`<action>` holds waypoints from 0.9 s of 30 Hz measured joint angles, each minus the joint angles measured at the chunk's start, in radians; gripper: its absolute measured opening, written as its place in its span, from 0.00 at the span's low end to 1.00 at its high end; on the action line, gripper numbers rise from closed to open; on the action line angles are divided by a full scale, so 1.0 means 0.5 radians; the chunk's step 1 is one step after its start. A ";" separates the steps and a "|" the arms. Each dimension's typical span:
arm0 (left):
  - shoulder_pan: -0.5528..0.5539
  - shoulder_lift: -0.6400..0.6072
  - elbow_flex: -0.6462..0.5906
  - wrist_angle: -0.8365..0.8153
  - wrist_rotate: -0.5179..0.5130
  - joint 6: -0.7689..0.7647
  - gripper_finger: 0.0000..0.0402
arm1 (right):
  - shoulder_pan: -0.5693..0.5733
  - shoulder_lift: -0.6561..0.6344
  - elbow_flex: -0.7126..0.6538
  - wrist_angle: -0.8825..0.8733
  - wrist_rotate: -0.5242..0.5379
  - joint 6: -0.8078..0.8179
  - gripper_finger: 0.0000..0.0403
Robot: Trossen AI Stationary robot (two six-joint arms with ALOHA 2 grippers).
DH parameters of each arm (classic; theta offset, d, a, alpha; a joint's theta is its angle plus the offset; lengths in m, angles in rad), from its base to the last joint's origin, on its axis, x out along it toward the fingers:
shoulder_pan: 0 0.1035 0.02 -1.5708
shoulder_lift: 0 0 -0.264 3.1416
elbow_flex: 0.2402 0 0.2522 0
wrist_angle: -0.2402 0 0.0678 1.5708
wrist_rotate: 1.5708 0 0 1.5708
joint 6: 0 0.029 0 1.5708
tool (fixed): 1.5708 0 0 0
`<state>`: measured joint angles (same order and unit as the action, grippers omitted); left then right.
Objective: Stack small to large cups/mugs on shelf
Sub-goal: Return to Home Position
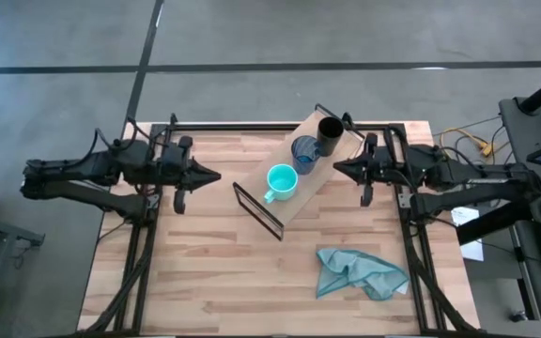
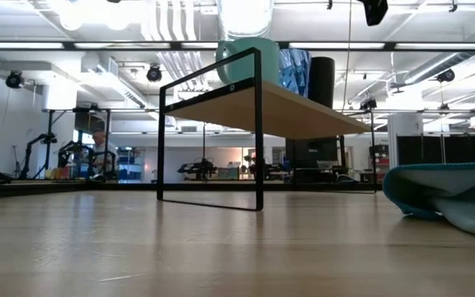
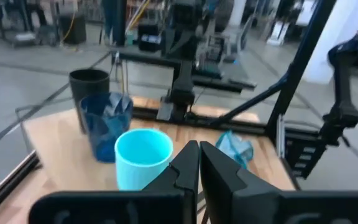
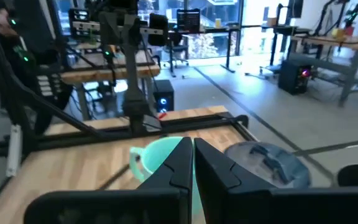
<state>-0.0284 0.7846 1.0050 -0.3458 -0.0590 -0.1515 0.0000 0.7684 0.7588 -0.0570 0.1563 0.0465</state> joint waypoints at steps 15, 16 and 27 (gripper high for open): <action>0.001 -0.287 -0.653 0.529 -0.080 -0.313 0.00 | -0.355 -0.080 -0.161 -0.125 -0.462 -0.004 0.02; 0.001 -0.297 -0.676 0.548 -0.080 -0.314 0.00 | -0.358 -0.093 -0.190 -0.097 -0.520 0.040 0.02; -0.001 -0.456 -1.082 1.191 0.015 -0.404 0.00 | -0.348 -0.322 -0.529 0.345 -0.763 0.396 0.02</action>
<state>-0.0291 0.5567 0.4642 0.2495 -0.0515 -0.3537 -0.1742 0.6072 0.4942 0.1158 -0.2251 0.2447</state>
